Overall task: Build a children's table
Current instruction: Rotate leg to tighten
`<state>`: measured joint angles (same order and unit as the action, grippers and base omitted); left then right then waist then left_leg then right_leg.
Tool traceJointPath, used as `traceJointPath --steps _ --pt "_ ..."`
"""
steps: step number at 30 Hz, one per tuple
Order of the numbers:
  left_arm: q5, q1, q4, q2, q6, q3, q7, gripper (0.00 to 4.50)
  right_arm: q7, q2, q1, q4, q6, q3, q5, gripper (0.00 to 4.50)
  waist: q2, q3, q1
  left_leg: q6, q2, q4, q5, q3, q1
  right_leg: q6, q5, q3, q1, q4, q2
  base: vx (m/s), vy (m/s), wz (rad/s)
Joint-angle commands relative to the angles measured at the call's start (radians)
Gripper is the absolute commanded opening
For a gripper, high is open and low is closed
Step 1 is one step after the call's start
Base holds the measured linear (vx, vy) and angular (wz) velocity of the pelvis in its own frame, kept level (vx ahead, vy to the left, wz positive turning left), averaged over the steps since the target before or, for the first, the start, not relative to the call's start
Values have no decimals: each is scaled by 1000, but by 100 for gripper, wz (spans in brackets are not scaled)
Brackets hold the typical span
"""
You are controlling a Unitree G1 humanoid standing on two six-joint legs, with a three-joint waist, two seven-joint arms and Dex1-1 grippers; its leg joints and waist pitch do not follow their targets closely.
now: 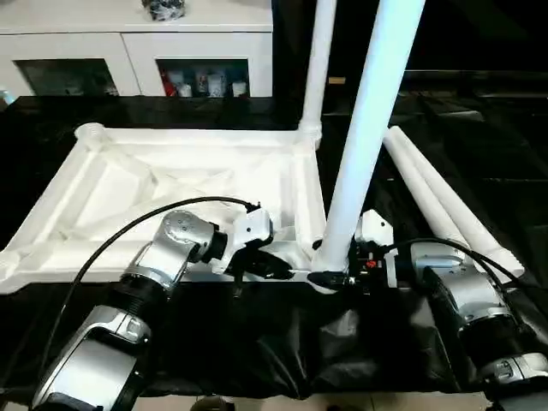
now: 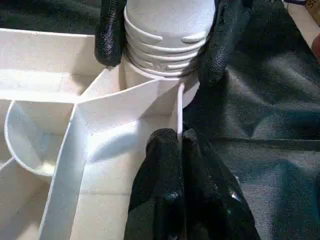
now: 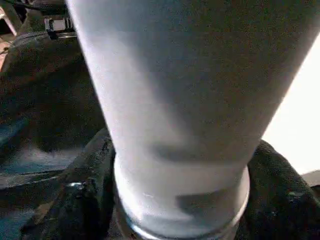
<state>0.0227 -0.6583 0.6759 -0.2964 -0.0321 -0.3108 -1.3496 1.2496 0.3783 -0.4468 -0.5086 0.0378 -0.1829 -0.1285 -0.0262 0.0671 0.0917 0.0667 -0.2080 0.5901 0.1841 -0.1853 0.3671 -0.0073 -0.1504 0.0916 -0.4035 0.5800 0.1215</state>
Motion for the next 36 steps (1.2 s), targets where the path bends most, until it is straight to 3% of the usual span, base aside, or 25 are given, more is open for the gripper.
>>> traceJointPath --steps 1,8,12,13,15,17,18,19,22,24,27,32,36 --pt "-16 -3 -31 24 -1 -5 1 0 30 -16 21 11 20 -45 -7 282 10 -80 1 -54 -24 -74 224 0 -11 -246 -253 -38 51 -51 29 0 0 0" --pt "-23 -6 -22 55 -23 13 68 0 -55 -56 28 -8 42 -17 -10 276 12 -80 1 -51 -23 -74 225 -1 -11 -244 -255 -38 51 -52 29 0 0 0" --pt "1 -29 5 111 -45 40 228 0 -348 -147 -8 -113 45 34 53 275 17 -77 -8 -23 -20 -79 253 4 -10 -211 -337 -36 52 -61 33 0 0 0" --pt "3 -35 13 126 -53 46 260 0 -409 -165 -21 -144 45 44 63 275 14 -74 -17 -3 -16 -83 277 9 -7 -182 -407 -32 51 -68 32 0 0 0" --pt "14 -52 36 165 -74 58 347 0 -552 -215 -54 -218 49 70 80 275 14 -74 -28 9 -14 -82 300 9 -11 -171 -429 -32 46 -73 31 0 0 0" --pt "25 -61 48 189 -82 58 395 0 -625 -250 -74 -248 54 84 81 274 13 -73 -38 9 -11 -80 326 9 -16 -163 -462 -31 42 -80 30 0 0 0" --pt "28 -63 51 197 -84 58 411 0 -649 -261 -80 -257 56 88 82 274 13 -72 -39 5 -12 -80 329 9 -16 -158 -466 -31 40 -83 29 0 0 0" --pt "43 -78 72 243 -97 66 514 0 -764 -314 -113 -305 58 104 89 274 16 -72 -42 0 -11 -80 326 9 -13 -156 -465 -31 41 -82 28 0 0 0" --pt "58 -87 90 275 -95 70 586 0 -821 -343 -132 -331 36 106 106 274 14 -72 -44 -2 -10 -81 338 9 -16 -147 -480 -28 37 -87 27 0 0 0" --pt "61 -86 91 278 -89 63 576 0 -816 -349 -133 -332 16 108 107 274 15 -74 -42 -9 -10 -81 341 9 -15 -141 -474 -27 39 -88 27 0 0 0" --pt "61 -81 87 276 -78 56 549 0 -805 -348 -133 -331 -10 112 105 347 16 -75 -41 -21 -11 -81 329 8 -11 -151 -441 -30 40 -85 26 0 0 0" --pt "53 -53 57 236 -36 39 449 0 -721 -295 -122 -308 -41 109 102 393 16 -77 -41 -30 -13 -82 315 8 -8 -169 -394 -32 43 -78 26 0 0 0" --pt "42 -31 42 189 0 24 357 0 -588 -234 -102 -269 -64 84 92 393 16 -83 -33 -54 -14 -76 258 3 -6 -208 -288 -35 49 -66 27 0 0 0"
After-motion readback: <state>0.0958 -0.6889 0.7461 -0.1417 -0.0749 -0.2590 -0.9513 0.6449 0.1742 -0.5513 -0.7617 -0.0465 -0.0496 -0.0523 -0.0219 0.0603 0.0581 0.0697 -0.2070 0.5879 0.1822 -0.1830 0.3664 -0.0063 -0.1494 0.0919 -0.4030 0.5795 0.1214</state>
